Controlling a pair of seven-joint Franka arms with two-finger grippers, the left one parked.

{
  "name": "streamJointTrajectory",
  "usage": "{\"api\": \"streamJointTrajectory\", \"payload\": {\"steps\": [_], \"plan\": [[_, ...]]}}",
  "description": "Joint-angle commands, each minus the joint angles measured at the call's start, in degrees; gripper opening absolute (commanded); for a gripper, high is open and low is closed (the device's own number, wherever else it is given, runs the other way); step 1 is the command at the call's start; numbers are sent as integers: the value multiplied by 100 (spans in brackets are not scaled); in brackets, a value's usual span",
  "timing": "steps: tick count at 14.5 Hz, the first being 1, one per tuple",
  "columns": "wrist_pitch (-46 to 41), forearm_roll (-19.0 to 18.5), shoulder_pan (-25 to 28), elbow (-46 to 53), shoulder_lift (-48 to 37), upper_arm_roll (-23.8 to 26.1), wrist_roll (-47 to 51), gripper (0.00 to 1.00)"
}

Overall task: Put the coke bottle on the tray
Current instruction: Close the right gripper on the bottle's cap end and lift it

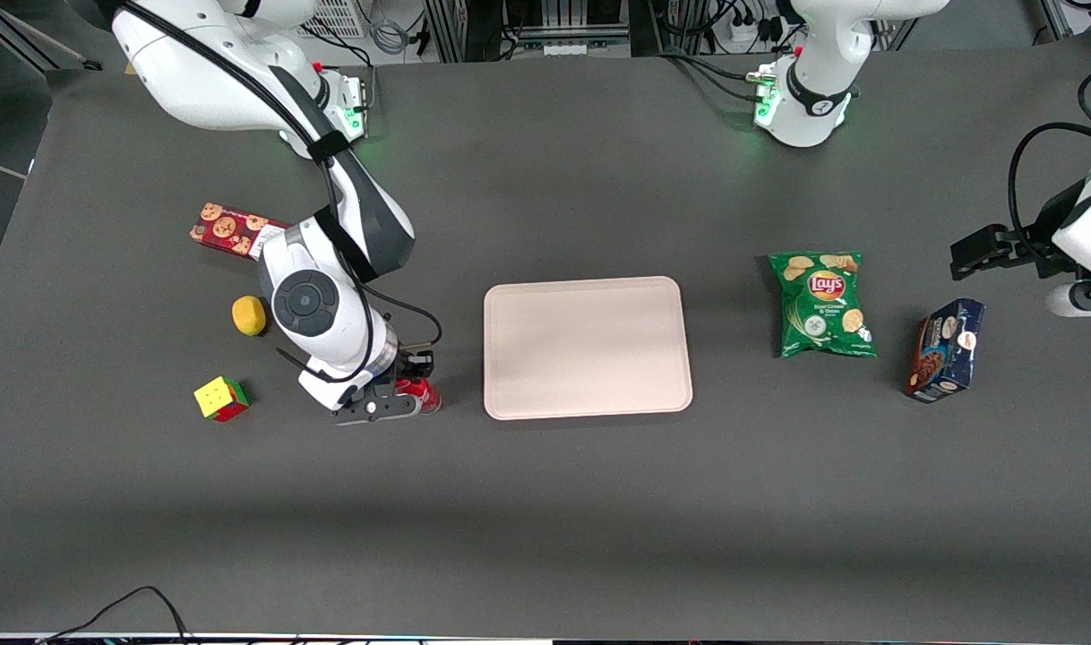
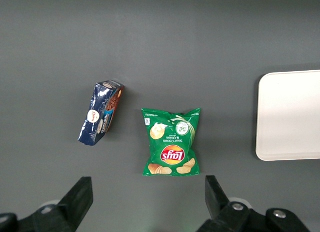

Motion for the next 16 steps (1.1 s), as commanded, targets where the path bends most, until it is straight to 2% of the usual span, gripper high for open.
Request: {"api": "streamJointTrajectory", "payload": {"steps": [1, 2, 4, 7, 10, 16], "plan": [[114, -130, -1, -90, -90, 12, 108, 4], [79, -130, -1, -81, -160, 12, 99, 0], [18, -121, -10, -89, -432, 12, 117, 0], [-544, -121, -28, 68, -915, 12, 143, 0], [-1438, -60, -1, 463, -1303, 82, 187, 0], [-3145, 11, 25, 1825, -1374, 706, 853, 0]]}}
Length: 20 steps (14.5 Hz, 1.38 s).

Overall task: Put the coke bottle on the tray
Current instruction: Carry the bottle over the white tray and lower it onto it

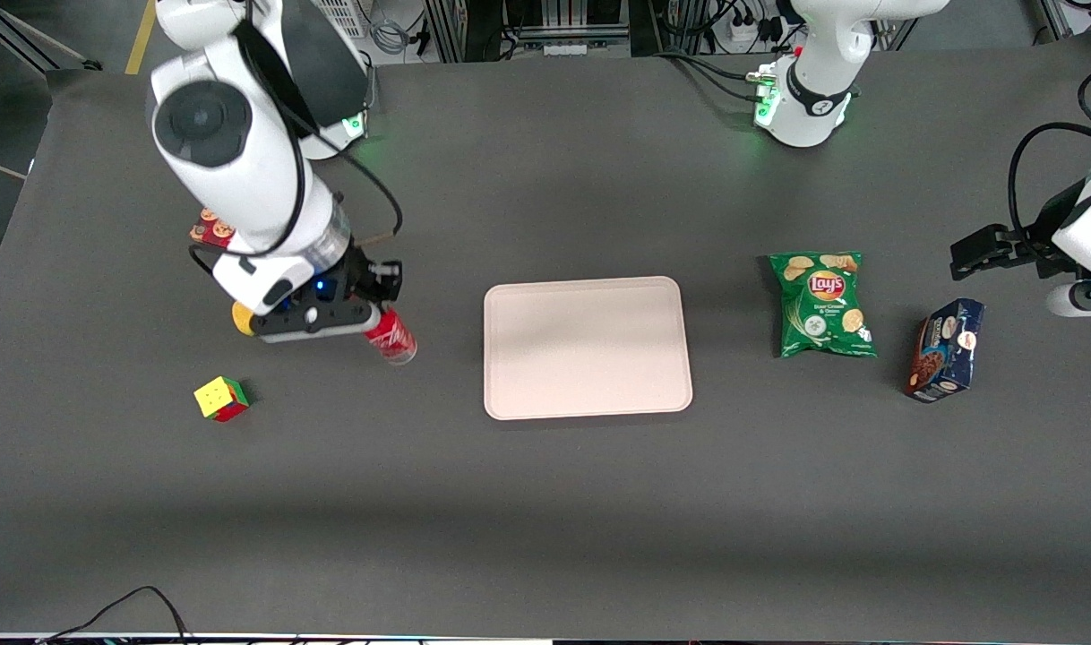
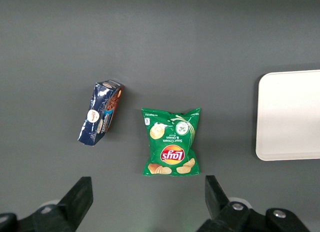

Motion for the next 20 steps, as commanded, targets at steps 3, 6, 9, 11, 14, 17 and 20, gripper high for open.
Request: {"api": "streamJointTrajectory", "payload": {"steps": [3, 6, 9, 11, 14, 17, 20], "plan": [[-633, 14, 262, 805, 413, 618, 1173, 0], [-572, -39, 771, 1419, 1211, 628, 1868, 0], [15, -302, 1028, 1509, 1810, 628, 2151, 0], [271, -443, 1045, 1483, 2127, 628, 2151, 0], [666, -575, 984, 1317, 2426, 619, 2134, 0], [1018, -575, 957, 965, 2488, 602, 2090, 0], [1054, -567, 914, 772, 2489, 584, 2090, 0]]}}
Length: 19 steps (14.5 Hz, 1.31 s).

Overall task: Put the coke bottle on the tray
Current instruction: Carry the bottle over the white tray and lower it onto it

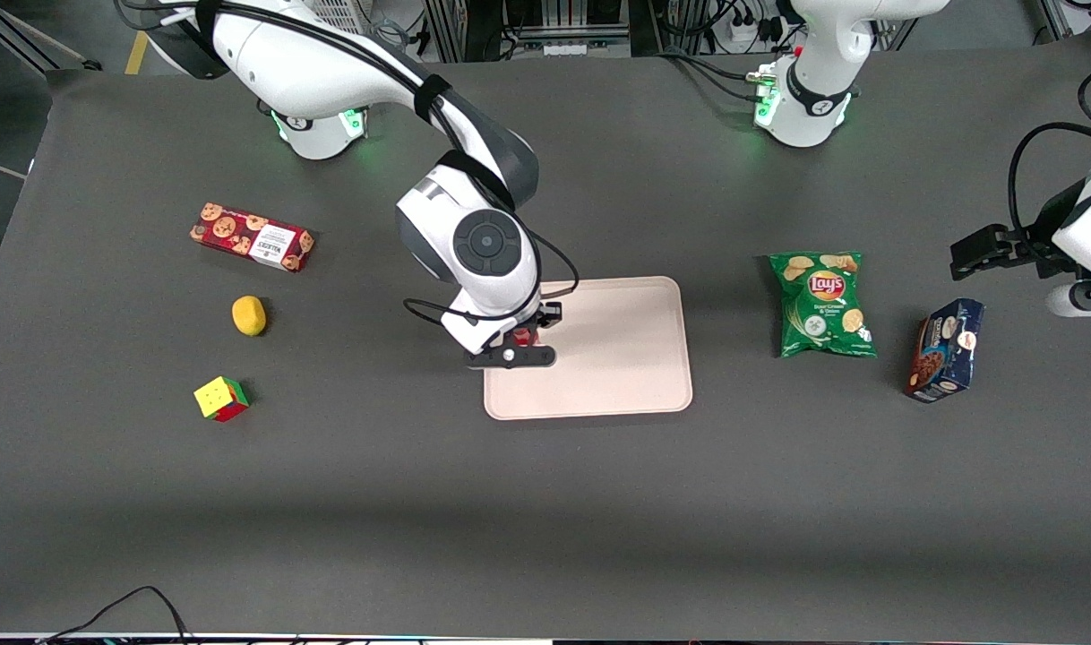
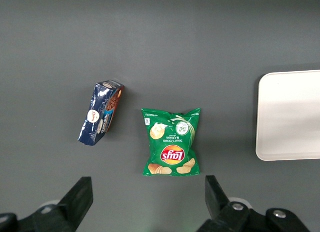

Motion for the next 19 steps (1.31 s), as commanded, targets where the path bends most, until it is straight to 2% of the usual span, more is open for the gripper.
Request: {"api": "streamJointTrajectory", "payload": {"steps": [1, 5, 6, 7, 8, 10, 12, 14, 17, 19], "plan": [[89, -127, -79, -247, -98, 9, 66, 0], [379, -127, -140, -431, -98, 0, 75, 0], [423, -127, -149, -432, -98, 0, 75, 3], [441, -127, -158, -440, -98, 0, 75, 17], [441, -127, -158, -441, -98, 0, 83, 46], [458, -127, -158, -441, -98, 0, 127, 98], [467, -109, -167, -432, -194, 0, 136, 100], [354, -31, -429, -449, -631, 18, 154, 100], [-174, 197, -1044, -825, -1781, 44, -108, 100], [-192, 365, -1510, -1474, -2739, 35, -783, 100]]}}
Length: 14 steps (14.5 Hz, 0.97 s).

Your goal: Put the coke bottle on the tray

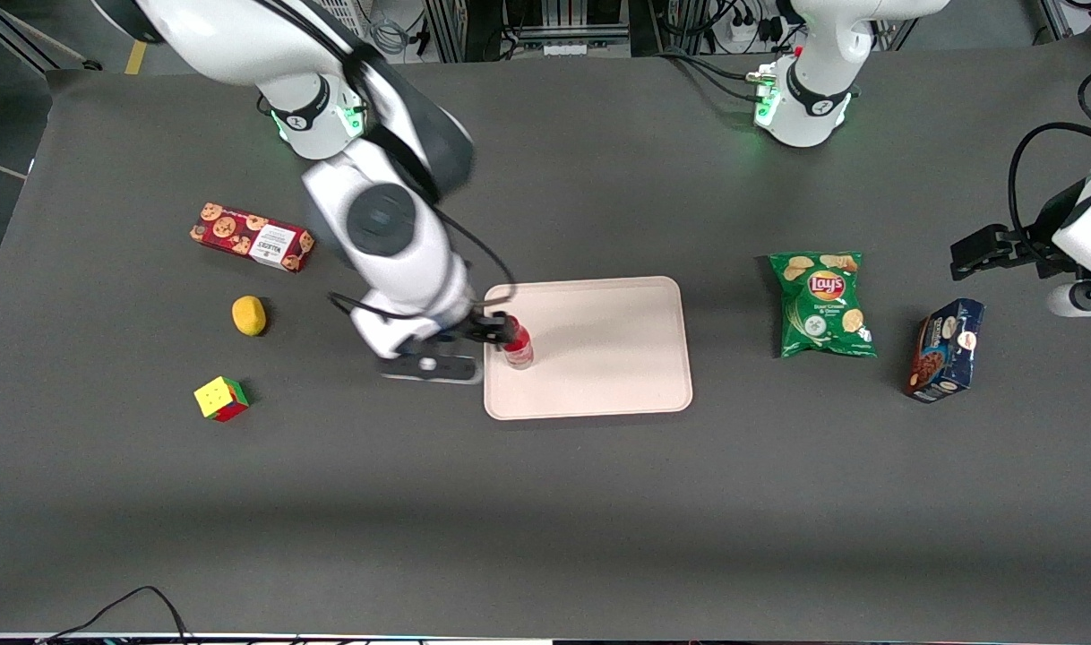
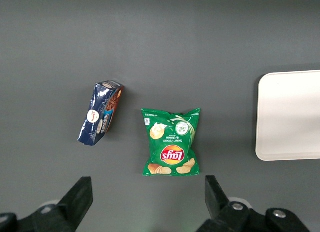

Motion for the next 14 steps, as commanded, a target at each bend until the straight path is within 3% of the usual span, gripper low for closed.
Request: {"api": "streamJointTrajectory", "payload": {"steps": [1, 3, 5, 8, 11, 14], "plan": [[-86, 410, -869, -1374, -1888, 5, -1060, 100], [-357, 1032, -1274, -1753, -2557, -266, -2052, 100], [-604, 1299, -1285, -2121, -3067, -941, -2809, 100], [-666, 1290, -1294, -2597, -3517, -1593, -3548, 100], [-842, 1002, -1294, -2563, -3553, -2191, -4357, 100], [-807, 895, -1285, -2458, -3448, -2386, -4694, 100]]}}
